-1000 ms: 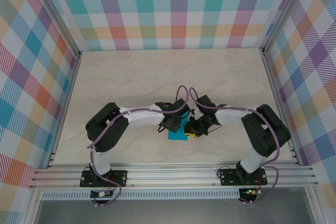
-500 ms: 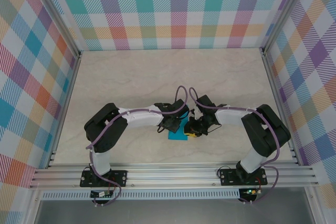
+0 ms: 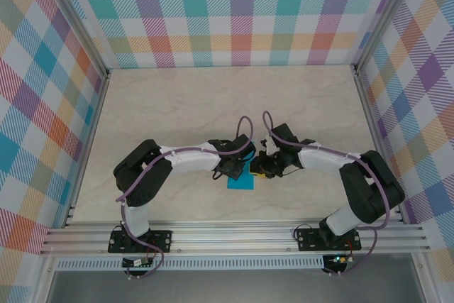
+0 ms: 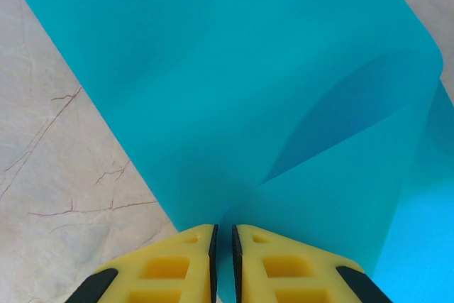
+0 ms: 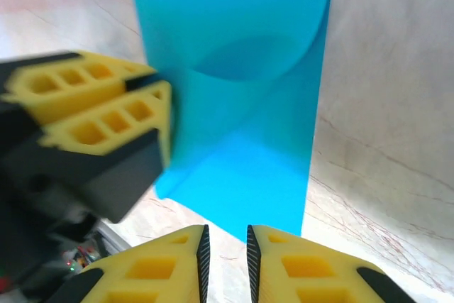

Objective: Fold a paper plane with a square sheet of paper (fold left side to right side)
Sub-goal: Fold the triangle a second time at the center of the table.

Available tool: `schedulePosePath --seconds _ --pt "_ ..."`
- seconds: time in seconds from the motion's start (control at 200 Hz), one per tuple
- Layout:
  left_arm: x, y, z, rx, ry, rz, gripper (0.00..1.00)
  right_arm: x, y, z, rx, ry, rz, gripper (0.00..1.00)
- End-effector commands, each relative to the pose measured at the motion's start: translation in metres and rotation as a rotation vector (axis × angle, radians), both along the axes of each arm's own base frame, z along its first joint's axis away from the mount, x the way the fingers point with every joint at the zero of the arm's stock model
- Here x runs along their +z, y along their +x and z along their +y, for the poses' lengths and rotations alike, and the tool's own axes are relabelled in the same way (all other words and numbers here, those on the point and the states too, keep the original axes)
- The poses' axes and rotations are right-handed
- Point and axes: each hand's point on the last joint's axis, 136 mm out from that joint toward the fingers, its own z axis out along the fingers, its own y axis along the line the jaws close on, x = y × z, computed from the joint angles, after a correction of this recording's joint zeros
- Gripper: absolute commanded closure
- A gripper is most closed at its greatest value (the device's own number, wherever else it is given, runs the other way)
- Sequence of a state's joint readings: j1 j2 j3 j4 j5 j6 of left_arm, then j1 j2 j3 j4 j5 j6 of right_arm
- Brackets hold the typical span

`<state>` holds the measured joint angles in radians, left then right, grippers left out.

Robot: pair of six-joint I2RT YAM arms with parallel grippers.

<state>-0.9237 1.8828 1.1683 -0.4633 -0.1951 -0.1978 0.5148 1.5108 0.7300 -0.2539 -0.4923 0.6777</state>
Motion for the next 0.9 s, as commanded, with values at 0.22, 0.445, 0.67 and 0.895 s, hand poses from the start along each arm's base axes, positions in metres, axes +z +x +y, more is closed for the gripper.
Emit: schedulePosePath --seconds 0.22,0.445,0.67,0.895 --pt "-0.016 -0.010 0.021 0.030 0.056 0.050 0.84 0.019 0.026 0.020 -0.063 0.189 0.007 0.93" --pt "-0.015 -0.010 0.021 0.030 0.052 0.050 0.84 0.007 0.041 0.029 -0.078 0.189 0.037 0.94" --pt "-0.015 -0.010 0.020 0.030 0.051 0.049 0.84 -0.002 0.043 0.031 -0.079 0.184 0.059 0.93" --pt "-0.015 -0.010 0.020 0.030 0.053 0.048 0.84 -0.012 0.042 0.033 -0.073 0.169 0.085 0.92"
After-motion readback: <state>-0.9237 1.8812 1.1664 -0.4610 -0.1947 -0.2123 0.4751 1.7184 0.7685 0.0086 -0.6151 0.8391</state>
